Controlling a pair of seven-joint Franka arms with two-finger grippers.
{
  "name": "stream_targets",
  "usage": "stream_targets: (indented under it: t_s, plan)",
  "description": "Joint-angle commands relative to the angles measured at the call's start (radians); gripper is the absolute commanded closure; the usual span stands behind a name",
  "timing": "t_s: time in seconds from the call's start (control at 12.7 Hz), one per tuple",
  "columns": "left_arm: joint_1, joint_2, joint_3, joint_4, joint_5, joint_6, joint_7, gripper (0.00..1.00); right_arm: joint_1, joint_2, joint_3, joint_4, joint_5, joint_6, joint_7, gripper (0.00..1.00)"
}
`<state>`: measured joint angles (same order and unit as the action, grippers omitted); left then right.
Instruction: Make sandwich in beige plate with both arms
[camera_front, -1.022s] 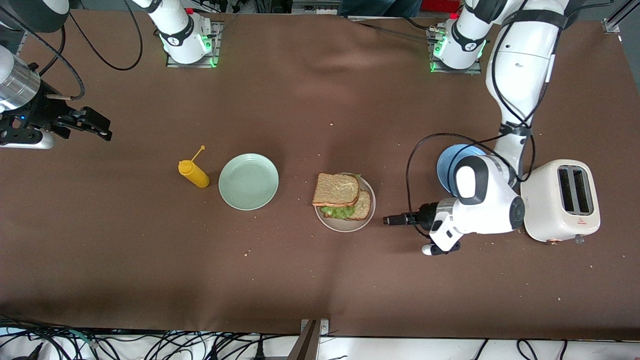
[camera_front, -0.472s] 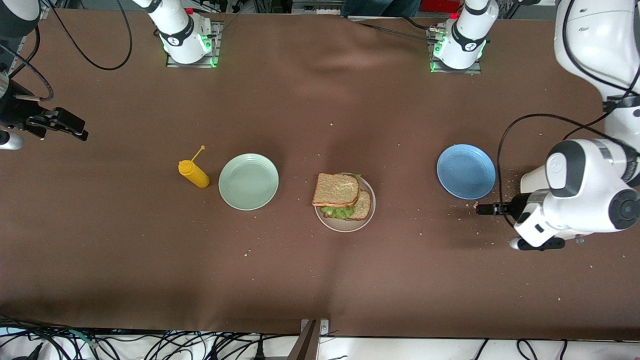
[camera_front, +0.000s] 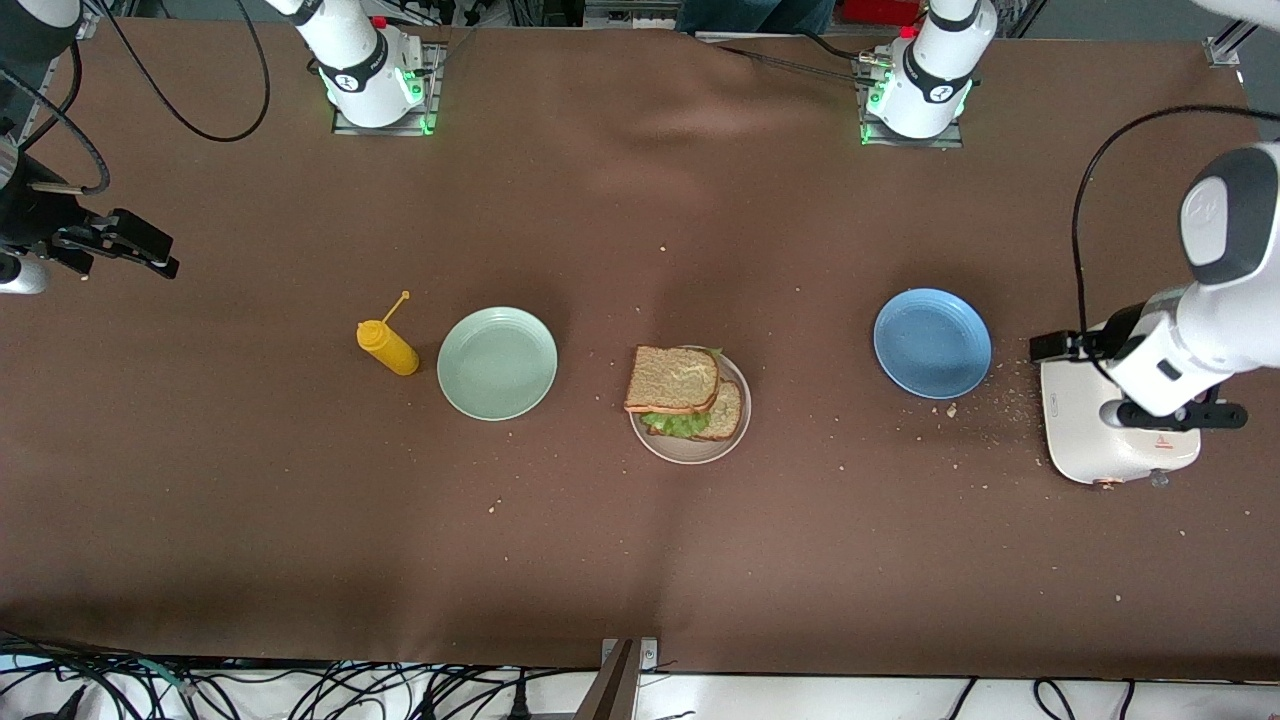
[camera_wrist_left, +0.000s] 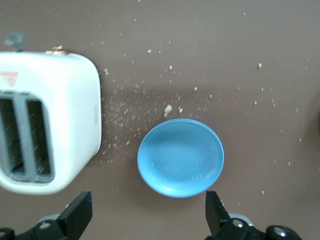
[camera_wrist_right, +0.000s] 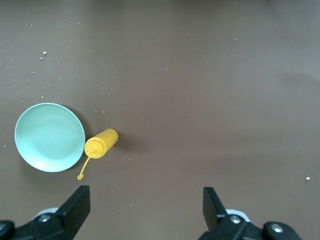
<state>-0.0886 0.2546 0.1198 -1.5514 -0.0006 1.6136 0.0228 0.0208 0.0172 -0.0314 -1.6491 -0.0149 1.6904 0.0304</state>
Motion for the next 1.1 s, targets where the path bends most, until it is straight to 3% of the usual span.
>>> stream_targets:
  t_s: [0.0, 0.47, 1.02]
  plan:
    - [-0.074, -0.219, 0.058, -0.13, 0.039, -0.09, 0.002, 0.0, -0.041, 0.007, 0.047, 0.032, 0.001, -0.029, -0.011, 0.0]
    - [-0.08, -0.322, 0.057, -0.131, 0.03, -0.127, 0.006, 0.0, -0.038, 0.0, 0.053, 0.032, 0.003, -0.031, -0.018, 0.0]
    - [-0.073, -0.304, 0.057, -0.13, 0.039, -0.078, 0.002, 0.0, -0.038, -0.003, 0.051, 0.034, 0.003, -0.044, -0.02, 0.0]
